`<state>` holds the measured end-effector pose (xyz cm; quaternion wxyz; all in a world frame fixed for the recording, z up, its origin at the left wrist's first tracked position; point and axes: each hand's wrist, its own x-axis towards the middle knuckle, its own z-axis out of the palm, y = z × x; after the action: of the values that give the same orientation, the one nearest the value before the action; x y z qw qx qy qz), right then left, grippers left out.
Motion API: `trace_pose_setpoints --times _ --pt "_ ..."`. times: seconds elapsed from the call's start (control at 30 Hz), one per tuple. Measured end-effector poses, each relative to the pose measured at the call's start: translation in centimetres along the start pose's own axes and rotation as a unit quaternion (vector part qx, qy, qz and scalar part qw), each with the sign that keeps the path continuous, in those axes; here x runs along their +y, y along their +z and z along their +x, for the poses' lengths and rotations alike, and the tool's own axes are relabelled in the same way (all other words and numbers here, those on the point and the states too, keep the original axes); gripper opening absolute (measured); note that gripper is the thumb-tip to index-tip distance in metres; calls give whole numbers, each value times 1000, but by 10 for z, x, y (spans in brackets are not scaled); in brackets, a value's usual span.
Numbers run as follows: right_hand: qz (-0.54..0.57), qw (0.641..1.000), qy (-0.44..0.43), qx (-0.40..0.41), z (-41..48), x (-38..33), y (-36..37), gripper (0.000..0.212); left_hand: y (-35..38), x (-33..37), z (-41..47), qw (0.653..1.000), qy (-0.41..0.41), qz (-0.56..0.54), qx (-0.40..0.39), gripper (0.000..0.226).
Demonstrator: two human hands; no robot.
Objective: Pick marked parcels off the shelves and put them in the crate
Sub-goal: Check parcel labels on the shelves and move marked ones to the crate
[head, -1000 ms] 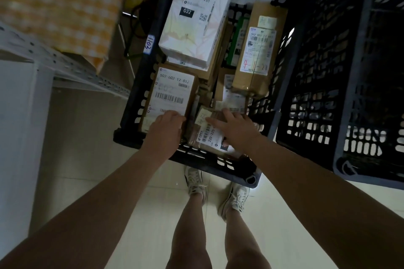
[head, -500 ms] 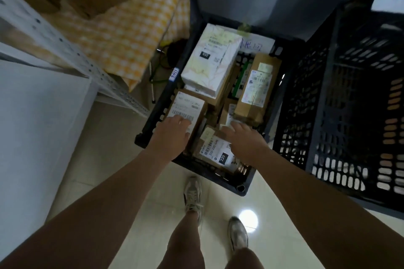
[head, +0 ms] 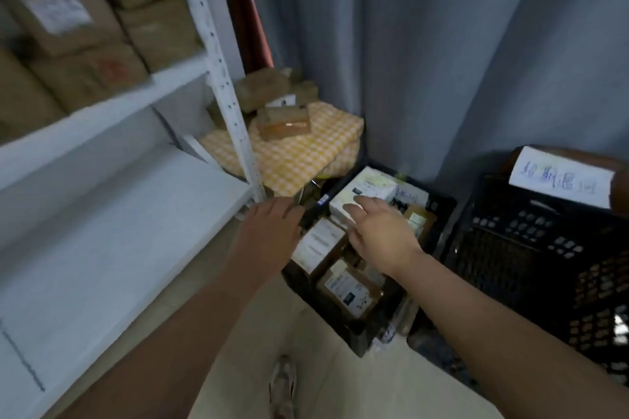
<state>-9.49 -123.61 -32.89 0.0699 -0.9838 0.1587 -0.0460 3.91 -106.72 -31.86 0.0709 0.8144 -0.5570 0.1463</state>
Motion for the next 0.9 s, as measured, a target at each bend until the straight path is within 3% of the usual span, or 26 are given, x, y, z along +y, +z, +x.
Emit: trace_pose_setpoints --times 0.13,0.3,0.5,0.7,0.9 --pt "20 988 -70 135 8 -48 -64 32 -86 -18 -27 995 -51 42 76 30" --pt "42 965 -146 214 26 -132 -130 29 -172 -52 -67 981 -122 98 118 34" --pt "104 930 -247 252 43 -245 -167 21 -244 -97 -132 951 -204 162 166 29" --pt "171 881 -344 275 54 -382 -174 30 -298 -159 -231 922 -283 196 180 39" --pt "218 860 -370 274 64 -504 -180 38 -351 -231 -302 894 -306 245 217 36"
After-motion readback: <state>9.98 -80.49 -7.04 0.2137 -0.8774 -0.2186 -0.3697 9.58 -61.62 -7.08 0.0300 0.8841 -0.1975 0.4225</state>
